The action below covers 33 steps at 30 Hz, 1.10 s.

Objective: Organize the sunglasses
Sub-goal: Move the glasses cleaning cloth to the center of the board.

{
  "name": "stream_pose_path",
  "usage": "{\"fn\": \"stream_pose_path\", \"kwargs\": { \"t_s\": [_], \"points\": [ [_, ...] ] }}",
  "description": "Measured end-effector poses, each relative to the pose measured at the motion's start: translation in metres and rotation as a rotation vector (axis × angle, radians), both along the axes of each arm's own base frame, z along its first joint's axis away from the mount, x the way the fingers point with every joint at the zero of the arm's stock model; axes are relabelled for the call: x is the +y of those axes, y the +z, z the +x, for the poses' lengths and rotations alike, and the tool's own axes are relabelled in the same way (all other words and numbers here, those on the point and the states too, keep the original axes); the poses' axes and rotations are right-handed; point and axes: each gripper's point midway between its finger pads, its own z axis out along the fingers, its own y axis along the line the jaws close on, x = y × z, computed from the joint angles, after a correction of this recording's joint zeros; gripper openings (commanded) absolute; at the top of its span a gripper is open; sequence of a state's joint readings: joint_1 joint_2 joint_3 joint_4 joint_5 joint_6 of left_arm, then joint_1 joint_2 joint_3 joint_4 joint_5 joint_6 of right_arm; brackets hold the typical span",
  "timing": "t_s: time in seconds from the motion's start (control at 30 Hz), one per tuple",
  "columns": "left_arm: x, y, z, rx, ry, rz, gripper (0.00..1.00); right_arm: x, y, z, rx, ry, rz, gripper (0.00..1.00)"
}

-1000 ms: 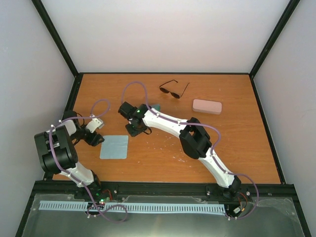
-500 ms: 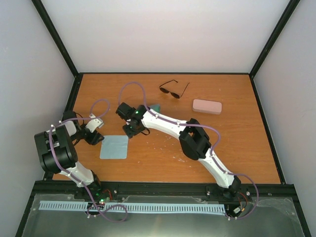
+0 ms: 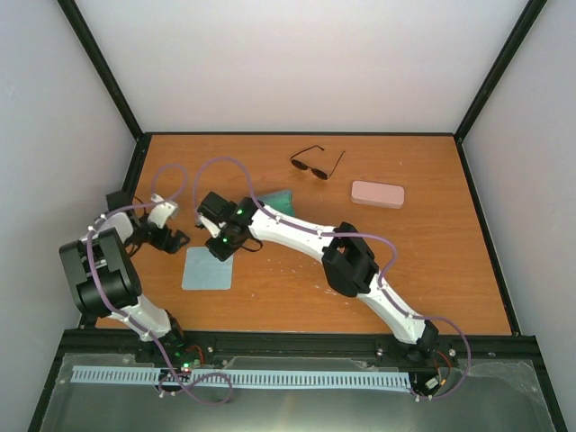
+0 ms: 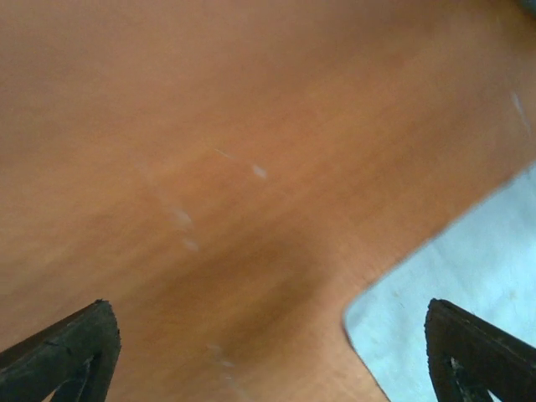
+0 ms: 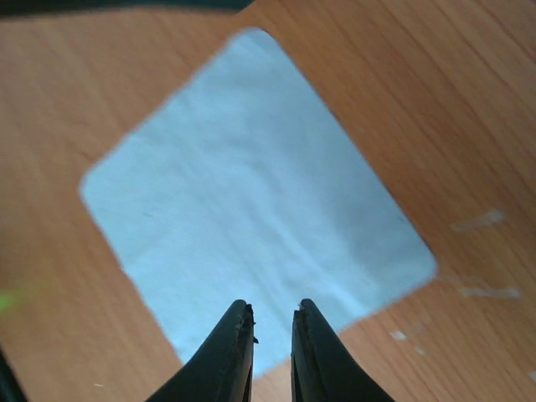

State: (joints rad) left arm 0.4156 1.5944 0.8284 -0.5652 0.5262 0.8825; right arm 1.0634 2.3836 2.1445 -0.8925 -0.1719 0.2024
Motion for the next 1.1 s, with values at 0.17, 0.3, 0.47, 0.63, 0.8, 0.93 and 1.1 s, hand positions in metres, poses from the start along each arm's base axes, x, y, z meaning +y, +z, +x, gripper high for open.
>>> {"fn": "stream_pose_path", "kwargs": {
  "t_s": [0.17, 0.3, 0.47, 0.63, 0.8, 0.93, 1.1],
  "points": [
    [0.028, 0.051, 0.038, -0.114, 0.130, -0.039, 0.99, 0.024, 0.010, -0.017, 0.025, 0.108, 0.062, 0.14],
    [0.038, 0.068, 0.048, -0.150, 0.179, -0.052, 0.99, 0.020, -0.002, -0.028, 0.074, 0.152, 0.036, 0.14],
    [0.038, 0.067, 0.048, -0.137, 0.204, -0.068, 0.99, 0.007, -0.027, -0.039, 0.128, 0.174, -0.030, 0.13],
    [0.037, 0.067, 0.047, -0.132, 0.212, -0.080, 1.00, -0.001, -0.036, -0.046, 0.161, 0.182, -0.059, 0.13],
    [0.034, 0.062, 0.043, -0.114, 0.216, -0.092, 0.99, -0.001, -0.044, -0.049, 0.185, 0.188, -0.066, 0.13],
    [0.033, 0.058, 0.040, -0.105, 0.217, -0.096, 0.99, -0.003, -0.053, -0.051, 0.199, 0.187, -0.080, 0.11],
    [0.032, 0.056, 0.038, -0.099, 0.217, -0.099, 0.99, -0.005, -0.053, -0.048, 0.202, 0.179, -0.081, 0.10]
  ]
}}
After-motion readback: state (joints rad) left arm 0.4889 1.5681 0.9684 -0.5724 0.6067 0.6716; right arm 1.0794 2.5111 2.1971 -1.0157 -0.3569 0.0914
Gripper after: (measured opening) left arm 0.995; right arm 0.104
